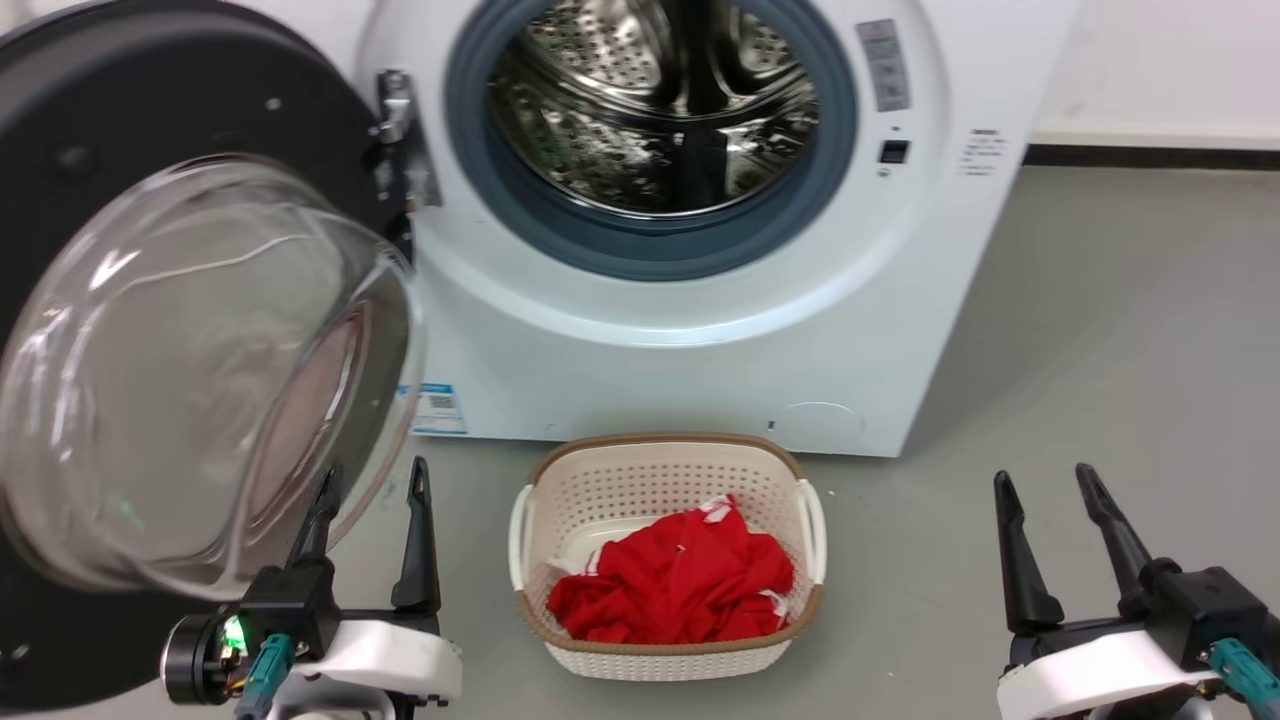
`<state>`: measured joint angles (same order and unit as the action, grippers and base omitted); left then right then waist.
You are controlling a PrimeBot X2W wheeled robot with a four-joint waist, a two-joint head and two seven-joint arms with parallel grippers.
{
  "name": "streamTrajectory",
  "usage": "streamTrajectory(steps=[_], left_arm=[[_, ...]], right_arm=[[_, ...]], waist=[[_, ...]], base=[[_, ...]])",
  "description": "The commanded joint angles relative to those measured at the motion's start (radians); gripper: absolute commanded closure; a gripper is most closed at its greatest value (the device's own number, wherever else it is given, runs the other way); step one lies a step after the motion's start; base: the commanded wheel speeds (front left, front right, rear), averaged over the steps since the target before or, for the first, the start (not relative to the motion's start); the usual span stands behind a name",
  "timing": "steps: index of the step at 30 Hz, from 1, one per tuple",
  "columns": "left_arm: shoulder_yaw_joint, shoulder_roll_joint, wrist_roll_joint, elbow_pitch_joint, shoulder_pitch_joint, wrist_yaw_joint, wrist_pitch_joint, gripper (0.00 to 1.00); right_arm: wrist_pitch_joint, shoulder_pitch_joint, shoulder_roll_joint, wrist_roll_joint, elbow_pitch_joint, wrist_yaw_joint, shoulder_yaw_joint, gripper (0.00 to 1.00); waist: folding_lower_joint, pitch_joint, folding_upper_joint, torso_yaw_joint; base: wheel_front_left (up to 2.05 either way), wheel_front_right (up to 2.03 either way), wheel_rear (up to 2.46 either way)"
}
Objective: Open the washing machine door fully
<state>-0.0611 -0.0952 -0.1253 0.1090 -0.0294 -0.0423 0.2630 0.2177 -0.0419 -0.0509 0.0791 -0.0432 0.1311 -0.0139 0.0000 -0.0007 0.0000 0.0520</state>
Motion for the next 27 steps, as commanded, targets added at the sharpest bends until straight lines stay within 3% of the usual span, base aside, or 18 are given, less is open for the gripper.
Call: streamTrajectory(steps=[1, 9, 27], left_arm=[[-0.002, -0.001, 0.004, 0.005, -0.013, 0.007, 0.002, 0.0], [-0.002, 0.006, 0.016, 0.029, -0.027, 0.004, 0.002, 0.0], [0.011, 0.013, 0.026, 0.047, -0.026, 0.013, 0.002, 0.0]], right_arm=[[-0.004, -0.002, 0.002, -0.002, 0.008, -0.001, -0.002, 0.0], [-0.022, -0.024, 0.002, -0.011, 0.022, -0.001, 0.001, 0.0], [-0.017, -0.015, 0.002, -0.003, -0.008, -0.001, 0.004, 0.0]], waist=[[0.0, 0.001, 0.0, -0.024], [0.0, -0.001, 0.0, -0.065], [0.0, -0.002, 0.0, -0.058]], base=[[0.0, 0.0, 0.0], [0.0, 0.0, 0.0], [0.0, 0.0, 0.0]])
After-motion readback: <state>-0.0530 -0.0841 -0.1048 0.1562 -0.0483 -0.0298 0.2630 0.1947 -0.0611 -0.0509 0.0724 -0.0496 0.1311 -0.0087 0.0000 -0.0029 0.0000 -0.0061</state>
